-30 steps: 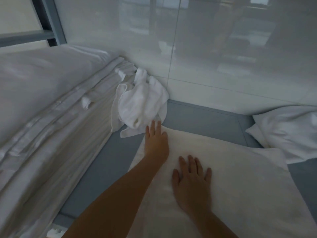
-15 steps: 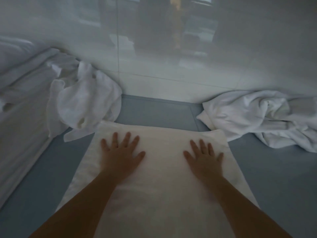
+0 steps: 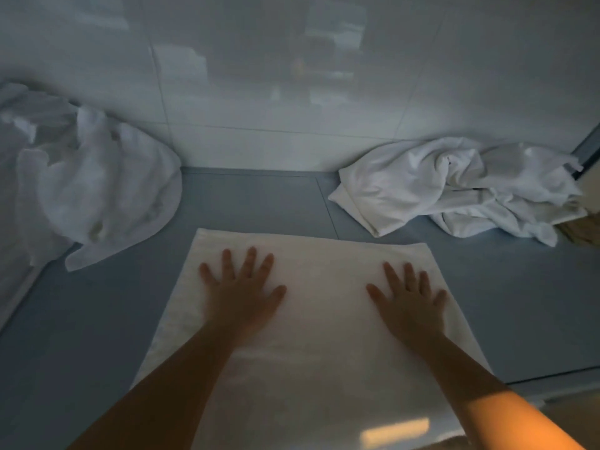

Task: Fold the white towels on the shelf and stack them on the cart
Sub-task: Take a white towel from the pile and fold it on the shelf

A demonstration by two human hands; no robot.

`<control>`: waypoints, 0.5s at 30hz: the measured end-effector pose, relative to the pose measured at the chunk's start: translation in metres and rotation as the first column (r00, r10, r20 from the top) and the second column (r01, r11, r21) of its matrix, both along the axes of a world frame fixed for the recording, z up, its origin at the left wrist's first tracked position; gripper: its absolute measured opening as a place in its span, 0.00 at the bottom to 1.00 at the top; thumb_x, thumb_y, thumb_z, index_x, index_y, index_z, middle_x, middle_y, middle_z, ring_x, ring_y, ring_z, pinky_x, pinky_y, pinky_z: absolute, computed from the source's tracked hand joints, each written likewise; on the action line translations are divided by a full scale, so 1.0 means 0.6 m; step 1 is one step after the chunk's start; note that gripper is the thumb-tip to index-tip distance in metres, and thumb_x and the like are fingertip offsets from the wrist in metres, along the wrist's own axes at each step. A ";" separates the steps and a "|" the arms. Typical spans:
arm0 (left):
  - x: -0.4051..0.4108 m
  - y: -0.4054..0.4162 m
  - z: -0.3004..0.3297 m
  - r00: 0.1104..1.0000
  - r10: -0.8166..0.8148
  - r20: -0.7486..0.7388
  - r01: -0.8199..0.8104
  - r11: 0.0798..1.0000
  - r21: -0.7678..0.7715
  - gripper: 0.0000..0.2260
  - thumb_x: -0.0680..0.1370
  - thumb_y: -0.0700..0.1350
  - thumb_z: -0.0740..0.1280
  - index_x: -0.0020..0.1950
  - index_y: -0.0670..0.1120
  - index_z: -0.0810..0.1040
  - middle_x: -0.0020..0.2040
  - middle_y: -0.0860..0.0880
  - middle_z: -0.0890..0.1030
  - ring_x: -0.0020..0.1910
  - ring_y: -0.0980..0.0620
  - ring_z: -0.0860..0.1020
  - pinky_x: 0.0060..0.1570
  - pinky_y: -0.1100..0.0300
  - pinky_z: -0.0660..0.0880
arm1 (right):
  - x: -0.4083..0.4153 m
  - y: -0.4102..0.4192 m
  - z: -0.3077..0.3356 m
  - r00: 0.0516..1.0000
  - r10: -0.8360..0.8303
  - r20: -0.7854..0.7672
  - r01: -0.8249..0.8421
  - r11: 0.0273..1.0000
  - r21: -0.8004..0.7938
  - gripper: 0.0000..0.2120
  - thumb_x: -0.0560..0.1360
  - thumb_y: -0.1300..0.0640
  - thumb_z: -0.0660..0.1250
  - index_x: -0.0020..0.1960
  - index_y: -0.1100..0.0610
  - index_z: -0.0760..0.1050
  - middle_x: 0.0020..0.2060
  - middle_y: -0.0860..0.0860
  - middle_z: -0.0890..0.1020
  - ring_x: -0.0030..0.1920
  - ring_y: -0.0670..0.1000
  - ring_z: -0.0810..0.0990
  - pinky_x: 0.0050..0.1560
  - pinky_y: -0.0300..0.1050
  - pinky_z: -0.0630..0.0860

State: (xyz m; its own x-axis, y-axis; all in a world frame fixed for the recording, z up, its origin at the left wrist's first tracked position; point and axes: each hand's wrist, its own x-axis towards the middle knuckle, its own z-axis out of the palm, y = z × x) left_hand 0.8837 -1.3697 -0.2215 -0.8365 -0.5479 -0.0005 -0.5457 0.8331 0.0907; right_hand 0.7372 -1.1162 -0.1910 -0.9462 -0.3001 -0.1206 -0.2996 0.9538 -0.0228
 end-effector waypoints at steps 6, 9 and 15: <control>-0.069 -0.027 0.006 0.999 0.003 0.041 -0.003 1.000 0.013 0.36 0.68 0.73 0.34 0.74 0.65 0.39 0.78 0.58 0.39 0.76 0.38 0.38 0.63 0.26 0.39 | -0.064 -0.017 0.001 1.000 -0.004 -0.015 0.004 0.999 -0.039 0.34 0.74 0.28 0.42 0.77 0.40 0.43 0.78 0.51 0.44 0.77 0.58 0.42 0.72 0.67 0.42; -0.098 -0.060 0.008 0.997 0.035 0.068 -0.037 0.999 0.026 0.36 0.66 0.75 0.35 0.73 0.67 0.38 0.78 0.58 0.39 0.75 0.37 0.38 0.62 0.25 0.40 | -0.102 -0.030 -0.005 0.999 0.026 -0.027 -0.027 0.999 -0.044 0.35 0.73 0.27 0.42 0.76 0.40 0.44 0.78 0.51 0.45 0.77 0.57 0.43 0.71 0.67 0.43; -0.093 -0.142 0.014 0.992 0.119 0.047 -0.118 0.993 -0.006 0.35 0.70 0.74 0.36 0.76 0.64 0.44 0.79 0.54 0.46 0.77 0.41 0.44 0.68 0.31 0.46 | -0.166 -0.003 -0.016 0.997 -0.010 -0.078 0.005 0.998 -0.057 0.33 0.73 0.28 0.41 0.75 0.38 0.49 0.77 0.49 0.51 0.77 0.53 0.49 0.72 0.62 0.50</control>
